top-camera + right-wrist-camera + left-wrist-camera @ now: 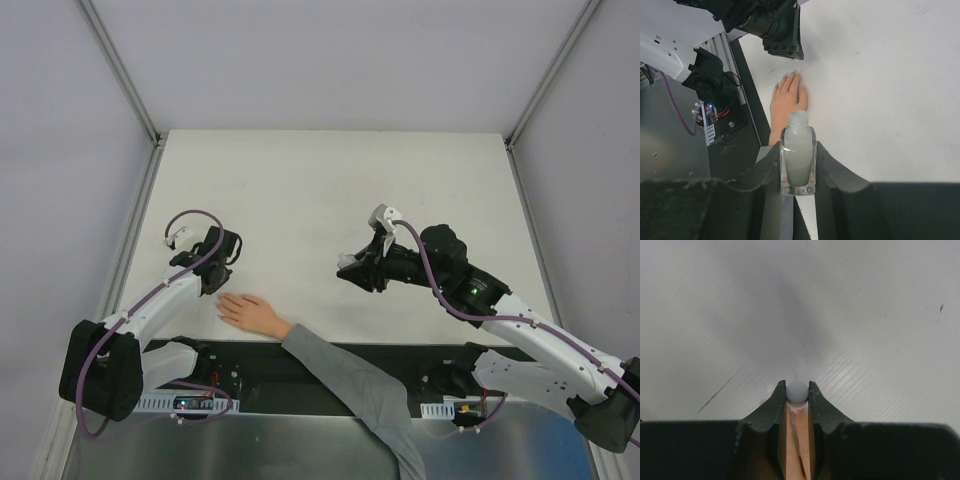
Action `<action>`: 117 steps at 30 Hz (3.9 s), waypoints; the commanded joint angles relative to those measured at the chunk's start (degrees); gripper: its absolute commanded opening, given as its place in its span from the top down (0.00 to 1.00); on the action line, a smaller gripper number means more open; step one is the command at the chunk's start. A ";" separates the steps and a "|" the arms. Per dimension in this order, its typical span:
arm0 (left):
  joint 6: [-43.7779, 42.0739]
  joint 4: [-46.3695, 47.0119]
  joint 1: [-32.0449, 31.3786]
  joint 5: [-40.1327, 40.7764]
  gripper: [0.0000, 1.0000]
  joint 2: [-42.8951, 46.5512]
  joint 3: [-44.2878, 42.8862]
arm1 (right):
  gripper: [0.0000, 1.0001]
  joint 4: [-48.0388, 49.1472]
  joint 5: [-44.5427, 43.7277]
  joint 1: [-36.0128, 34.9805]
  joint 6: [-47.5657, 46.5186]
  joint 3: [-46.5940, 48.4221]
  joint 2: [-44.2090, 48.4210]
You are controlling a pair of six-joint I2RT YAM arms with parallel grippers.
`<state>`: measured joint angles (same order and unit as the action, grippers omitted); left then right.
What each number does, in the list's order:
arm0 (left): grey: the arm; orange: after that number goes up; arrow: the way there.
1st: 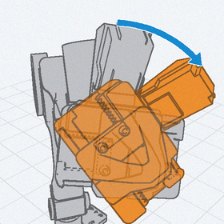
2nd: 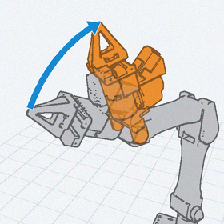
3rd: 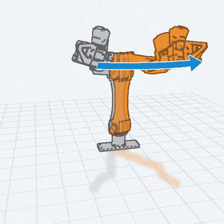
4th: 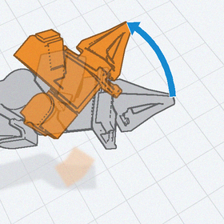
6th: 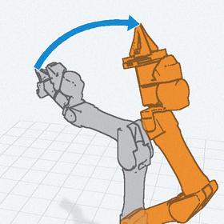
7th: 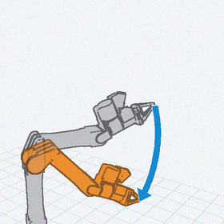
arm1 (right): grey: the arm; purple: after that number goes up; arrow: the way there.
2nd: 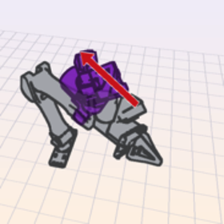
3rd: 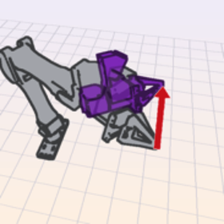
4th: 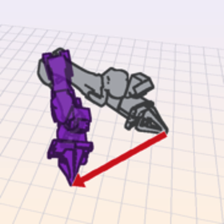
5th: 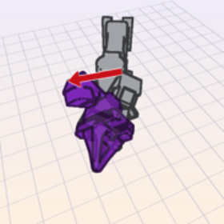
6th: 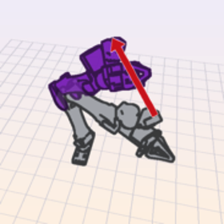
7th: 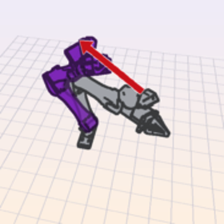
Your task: Paint the nails
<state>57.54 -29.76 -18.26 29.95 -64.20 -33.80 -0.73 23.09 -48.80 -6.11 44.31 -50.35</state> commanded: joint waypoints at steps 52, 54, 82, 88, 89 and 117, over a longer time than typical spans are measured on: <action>0.29 -2.85 1.74 1.86 1.00 -2.59 -2.76 | 1.00 2.75 -0.68 -0.07 -0.57 -0.02 0.25; 0.29 -2.76 2.00 1.86 1.00 -2.50 -2.59 | 1.00 2.75 -0.68 -0.07 -0.57 -0.11 0.34; -1.29 0.14 2.79 -3.07 1.00 -0.04 -0.91 | 1.00 2.49 -0.50 0.02 -0.48 -0.28 0.87; -1.90 0.14 2.79 -2.01 1.00 -2.24 -2.41 | 1.00 2.32 -0.68 -0.07 -0.48 -0.19 1.13; -1.82 0.05 2.79 -2.01 1.00 -2.68 -2.50 | 1.00 2.31 -0.77 -0.07 -0.57 -0.11 0.95; -1.90 -0.39 4.46 -6.05 1.00 -0.40 -0.83 | 1.00 2.40 -0.68 0.02 -0.66 -0.28 0.95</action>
<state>56.05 -29.36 -14.15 26.11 -67.29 -34.89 -0.71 22.70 -48.80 -6.26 44.01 -50.57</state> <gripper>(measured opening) 0.124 0.280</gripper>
